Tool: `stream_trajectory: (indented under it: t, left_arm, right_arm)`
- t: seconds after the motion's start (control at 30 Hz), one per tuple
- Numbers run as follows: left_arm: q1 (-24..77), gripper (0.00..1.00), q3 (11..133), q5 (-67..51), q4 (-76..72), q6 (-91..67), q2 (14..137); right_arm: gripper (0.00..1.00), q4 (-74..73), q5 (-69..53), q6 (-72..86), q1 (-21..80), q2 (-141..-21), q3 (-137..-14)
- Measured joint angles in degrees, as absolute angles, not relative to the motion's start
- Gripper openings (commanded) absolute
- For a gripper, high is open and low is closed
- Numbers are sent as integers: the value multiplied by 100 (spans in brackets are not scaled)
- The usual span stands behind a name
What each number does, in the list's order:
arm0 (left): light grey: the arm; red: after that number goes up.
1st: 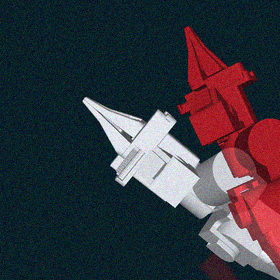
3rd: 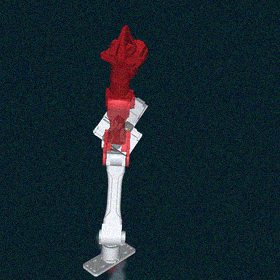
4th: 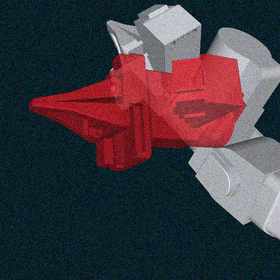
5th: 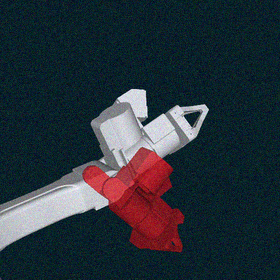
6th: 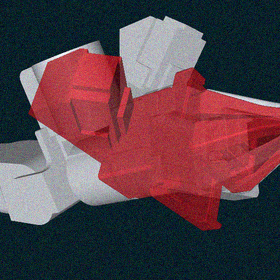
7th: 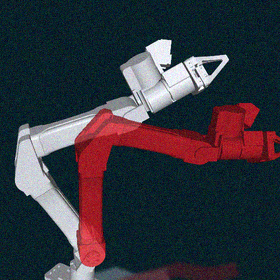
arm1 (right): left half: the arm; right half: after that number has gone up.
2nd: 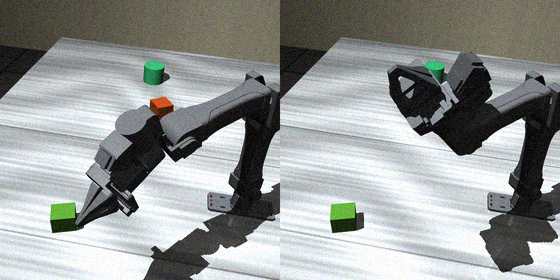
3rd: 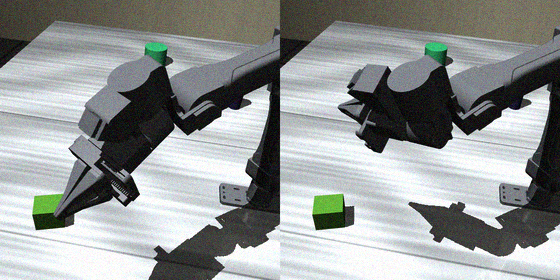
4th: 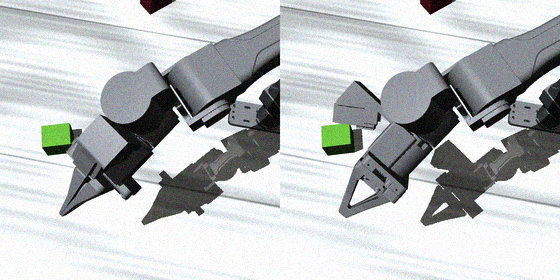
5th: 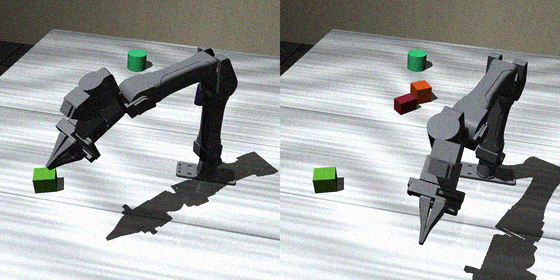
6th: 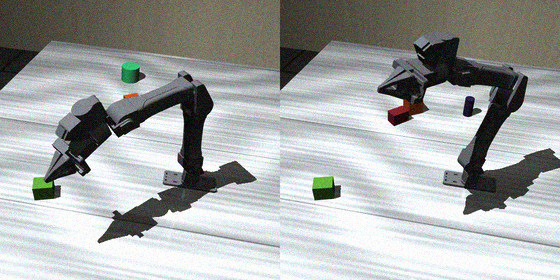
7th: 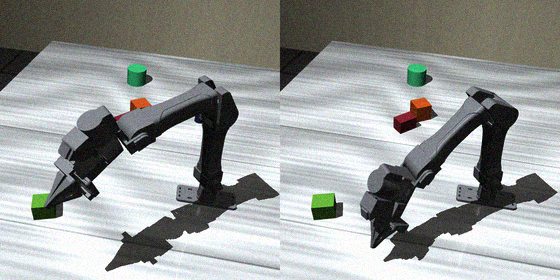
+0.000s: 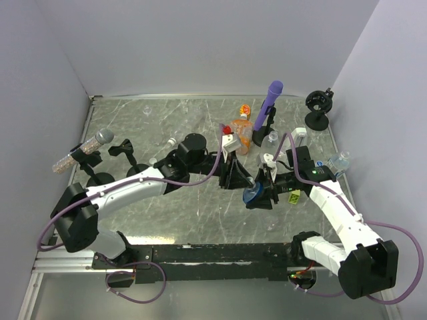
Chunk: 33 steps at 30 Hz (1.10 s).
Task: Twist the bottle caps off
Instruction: Unscrew the bottle cap from the plastic bottle.
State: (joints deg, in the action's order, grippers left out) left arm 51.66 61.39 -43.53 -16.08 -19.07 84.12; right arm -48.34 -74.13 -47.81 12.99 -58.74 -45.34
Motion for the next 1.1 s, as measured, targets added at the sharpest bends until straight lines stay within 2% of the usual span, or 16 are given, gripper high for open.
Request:
stream_trajectory:
  t: [0.2, 0.33, 0.63, 0.77, 0.9, 0.97, 1.03, 1.1]
  left_arm:
    - [5317, 1, 6139, -3199, -941, -3299, 8016]
    - [5627, 1, 6265, -1979, -54, -4510, 7618]
    - [6449, 1, 8331, 187, 2805, -5734, 8374]
    - [6654, 1, 9118, 773, 3638, -5944, 8833]
    - [6761, 2, 9264, 1127, 3889, -6208, 8903]
    - [6792, 18, 9264, 1219, 3898, -6296, 8903]
    - [6807, 40, 9258, 1278, 3913, -6379, 8897]
    - [6818, 55, 9216, 1321, 3896, -6423, 8871]
  right_arm:
    - [14, -4757, -7481, -4740, 1299, -5874, -4545]
    - [14, -4727, -7629, -4744, 1358, -5874, -4611]
    - [14, -4718, -7710, -4759, 1306, -5874, -4624]
    - [14, -4716, -7607, -4764, 1271, -5874, -4624]
    - [14, -4711, -7570, -4775, 1273, -5874, -4624]
    - [14, -4716, -7566, -4786, 1273, -5876, -4624]
    - [14, -4711, -7570, -4786, 1273, -5883, -4624]
    - [14, -4713, -7570, -4788, 1273, -5885, -4624]
